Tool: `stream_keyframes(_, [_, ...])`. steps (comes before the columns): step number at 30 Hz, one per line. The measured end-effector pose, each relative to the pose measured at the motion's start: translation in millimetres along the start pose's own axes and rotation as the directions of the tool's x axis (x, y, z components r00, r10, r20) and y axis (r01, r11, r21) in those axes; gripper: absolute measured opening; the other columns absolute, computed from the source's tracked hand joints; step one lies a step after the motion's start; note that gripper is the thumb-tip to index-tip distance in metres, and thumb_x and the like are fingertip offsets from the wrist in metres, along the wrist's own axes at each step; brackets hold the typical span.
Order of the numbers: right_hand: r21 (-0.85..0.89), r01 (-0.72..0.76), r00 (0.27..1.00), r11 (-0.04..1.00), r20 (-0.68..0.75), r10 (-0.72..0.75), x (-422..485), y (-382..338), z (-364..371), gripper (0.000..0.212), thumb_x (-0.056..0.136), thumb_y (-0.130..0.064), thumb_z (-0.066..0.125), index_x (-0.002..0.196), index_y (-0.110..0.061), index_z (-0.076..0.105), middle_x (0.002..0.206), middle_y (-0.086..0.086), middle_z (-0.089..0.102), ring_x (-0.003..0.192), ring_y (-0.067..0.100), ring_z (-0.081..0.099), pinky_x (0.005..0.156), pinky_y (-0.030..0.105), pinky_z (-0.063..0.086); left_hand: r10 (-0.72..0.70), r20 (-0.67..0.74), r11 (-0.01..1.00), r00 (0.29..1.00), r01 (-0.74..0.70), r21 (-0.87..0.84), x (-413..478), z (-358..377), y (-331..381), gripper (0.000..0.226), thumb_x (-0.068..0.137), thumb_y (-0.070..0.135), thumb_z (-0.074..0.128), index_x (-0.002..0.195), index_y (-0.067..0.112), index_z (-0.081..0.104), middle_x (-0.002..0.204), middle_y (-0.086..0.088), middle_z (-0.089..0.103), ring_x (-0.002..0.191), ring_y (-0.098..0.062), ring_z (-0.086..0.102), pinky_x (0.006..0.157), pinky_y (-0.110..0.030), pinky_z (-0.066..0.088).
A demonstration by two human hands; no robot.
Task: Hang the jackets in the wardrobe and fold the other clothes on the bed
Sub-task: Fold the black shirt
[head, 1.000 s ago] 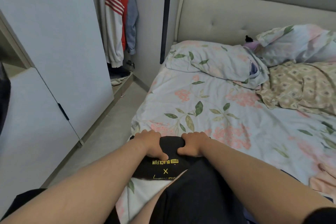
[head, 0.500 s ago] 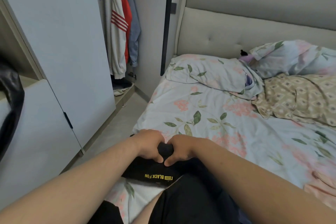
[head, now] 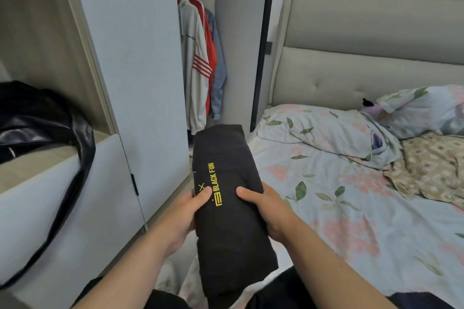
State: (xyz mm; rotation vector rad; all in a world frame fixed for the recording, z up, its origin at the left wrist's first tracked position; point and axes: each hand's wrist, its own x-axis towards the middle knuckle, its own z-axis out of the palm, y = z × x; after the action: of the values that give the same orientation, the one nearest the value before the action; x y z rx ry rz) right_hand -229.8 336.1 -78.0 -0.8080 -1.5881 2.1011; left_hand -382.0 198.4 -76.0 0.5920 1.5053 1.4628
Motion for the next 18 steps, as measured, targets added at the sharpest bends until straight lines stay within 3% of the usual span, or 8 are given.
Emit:
stream_keyframes(2, [0.084, -0.083, 0.996, 0.993, 0.017, 0.082, 1.9, 17.5, 15.0, 0.051, 0.073, -0.033, 0.08, 0.12, -0.02, 0.066, 0.114, 0.004, 0.074, 0.105, 0.025, 0.071, 0.091, 0.042, 0.056, -0.061, 0.012, 0.99, 0.998, 0.062, -0.129, 1.5, -4.4, -5.9, 0.054, 0.074, 0.045, 0.074, 0.12, 0.019, 0.064, 0.109, -0.006, 0.074, 0.097, -0.022, 0.072, 0.078, -0.038, 0.056])
stream_keyframes(4, [0.138, -0.127, 0.992, 0.982, 0.013, 0.126, 3.6, 32.5, 23.4, 0.047, 0.078, -0.037, 0.078, 0.119, -0.018, 0.069, 0.114, 0.006, 0.073, 0.105, 0.025, 0.071, 0.09, 0.041, 0.057, -0.087, -0.028, 0.987, 0.996, 0.082, -0.135, 4.5, -7.1, -16.6, 0.045, 0.08, 0.037, 0.074, 0.12, 0.019, 0.063, 0.104, -0.01, 0.075, 0.093, -0.028, 0.073, 0.076, -0.04, 0.058])
stream_keyframes(8, [0.087, -0.165, 0.984, 0.982, -0.056, 0.17, 11.6, 45.7, 25.2, 0.048, 0.078, -0.045, 0.076, 0.117, -0.018, 0.07, 0.108, 0.002, 0.075, 0.099, 0.021, 0.073, 0.086, 0.038, 0.058, -0.115, -0.082, 0.983, 0.99, 0.102, -0.154, 8.4, -11.7, -45.8, 0.037, 0.083, 0.028, 0.072, 0.118, 0.019, 0.063, 0.102, -0.011, 0.075, 0.09, -0.03, 0.073, 0.069, -0.038, 0.059])
stream_keyframes(13, [0.015, -0.227, 0.97, 0.974, -0.083, 0.227, 28.9, 57.0, 23.7, 0.036, 0.087, -0.04, 0.068, 0.116, -0.019, 0.069, 0.105, -0.002, 0.076, 0.096, 0.018, 0.073, 0.09, 0.04, 0.058, -0.167, -0.146, 0.974, 0.975, 0.14, -0.176, 27.2, -15.7, -63.1, 0.031, 0.084, 0.027, 0.071, 0.113, 0.018, 0.065, 0.097, -0.009, 0.076, 0.086, -0.027, 0.074, 0.06, -0.033, 0.058])
stream_keyframes(18, [0.038, -0.235, 0.951, 0.971, -0.198, 0.238, 43.6, 60.3, 7.2, 0.033, 0.085, -0.042, 0.069, 0.112, -0.025, 0.07, 0.103, -0.004, 0.076, 0.095, 0.017, 0.073, 0.089, 0.042, 0.057, -0.203, -0.113, 0.974, 0.973, 0.188, -0.13, 60.5, -1.5, -67.4, 0.033, 0.078, 0.037, 0.076, 0.109, 0.028, 0.068, 0.095, 0.0, 0.076, 0.085, -0.02, 0.074, 0.068, -0.035, 0.059])
